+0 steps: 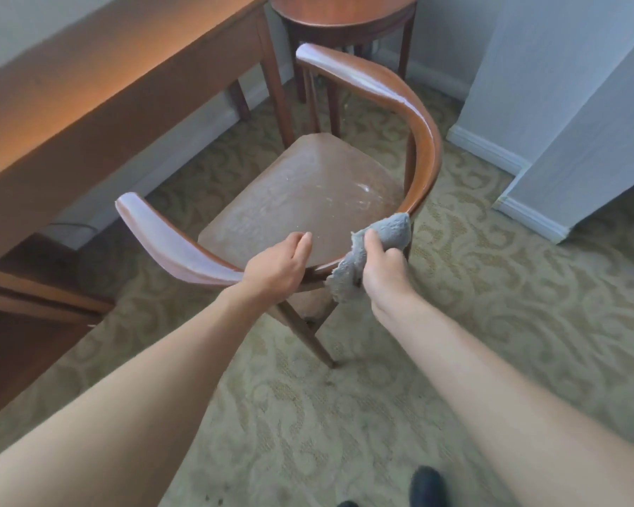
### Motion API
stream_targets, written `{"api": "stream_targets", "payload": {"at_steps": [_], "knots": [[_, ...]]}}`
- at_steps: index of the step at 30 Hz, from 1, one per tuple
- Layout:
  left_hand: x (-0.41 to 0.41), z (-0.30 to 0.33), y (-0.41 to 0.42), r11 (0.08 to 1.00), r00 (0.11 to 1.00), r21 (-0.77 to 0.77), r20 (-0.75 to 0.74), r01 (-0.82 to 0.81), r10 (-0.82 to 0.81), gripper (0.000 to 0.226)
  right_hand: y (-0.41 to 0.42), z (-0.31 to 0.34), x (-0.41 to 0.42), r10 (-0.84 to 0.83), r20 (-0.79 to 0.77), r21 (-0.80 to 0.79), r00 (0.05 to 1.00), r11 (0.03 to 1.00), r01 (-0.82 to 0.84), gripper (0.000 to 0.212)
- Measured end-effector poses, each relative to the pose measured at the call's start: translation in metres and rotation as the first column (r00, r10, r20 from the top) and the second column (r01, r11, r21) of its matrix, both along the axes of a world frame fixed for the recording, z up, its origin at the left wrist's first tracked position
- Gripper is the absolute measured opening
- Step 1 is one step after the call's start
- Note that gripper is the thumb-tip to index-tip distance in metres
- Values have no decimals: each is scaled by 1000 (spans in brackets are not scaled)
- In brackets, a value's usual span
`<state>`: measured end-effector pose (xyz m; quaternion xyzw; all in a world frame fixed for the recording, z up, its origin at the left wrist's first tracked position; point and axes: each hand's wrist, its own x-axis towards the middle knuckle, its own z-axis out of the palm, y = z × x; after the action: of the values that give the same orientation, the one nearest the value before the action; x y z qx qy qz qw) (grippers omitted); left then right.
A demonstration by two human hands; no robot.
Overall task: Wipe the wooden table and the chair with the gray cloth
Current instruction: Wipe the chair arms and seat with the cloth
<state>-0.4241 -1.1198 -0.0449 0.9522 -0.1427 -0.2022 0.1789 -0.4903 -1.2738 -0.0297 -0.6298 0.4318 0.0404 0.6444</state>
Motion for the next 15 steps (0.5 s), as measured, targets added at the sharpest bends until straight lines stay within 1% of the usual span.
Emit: {"api": "stream_targets", "payload": {"at_steps": [2, 3, 5, 6, 8, 12, 15], "knots": [[10, -3, 23, 984, 998, 166, 10, 58, -61, 37, -15, 2, 13, -27, 3, -41, 1000, 999, 27, 62], [14, -5, 33, 974, 997, 214, 16, 69, -74, 36, -20, 3, 19, -46, 6, -50, 999, 998, 47, 58], [18, -8, 42, 960, 992, 259, 38, 110, -123, 46, -30, 1, 31, -86, 22, -65, 996, 994, 87, 53], [19, -9, 40, 956, 988, 265, 45, 127, -144, 50, -34, -1, 34, -115, 40, -65, 993, 991, 118, 52], [19, -9, 36, 954, 985, 255, 32, 155, -168, 53, -35, -2, 36, -177, 61, -60, 982, 982, 180, 50], [19, -9, 38, 964, 990, 242, 53, 113, -129, 54, -19, -4, 36, -292, 93, -21, 952, 955, 295, 49], [17, -10, 38, 967, 991, 232, 67, 100, -118, 53, 1, -6, 31, -344, 139, -11, 929, 937, 348, 47]]}}
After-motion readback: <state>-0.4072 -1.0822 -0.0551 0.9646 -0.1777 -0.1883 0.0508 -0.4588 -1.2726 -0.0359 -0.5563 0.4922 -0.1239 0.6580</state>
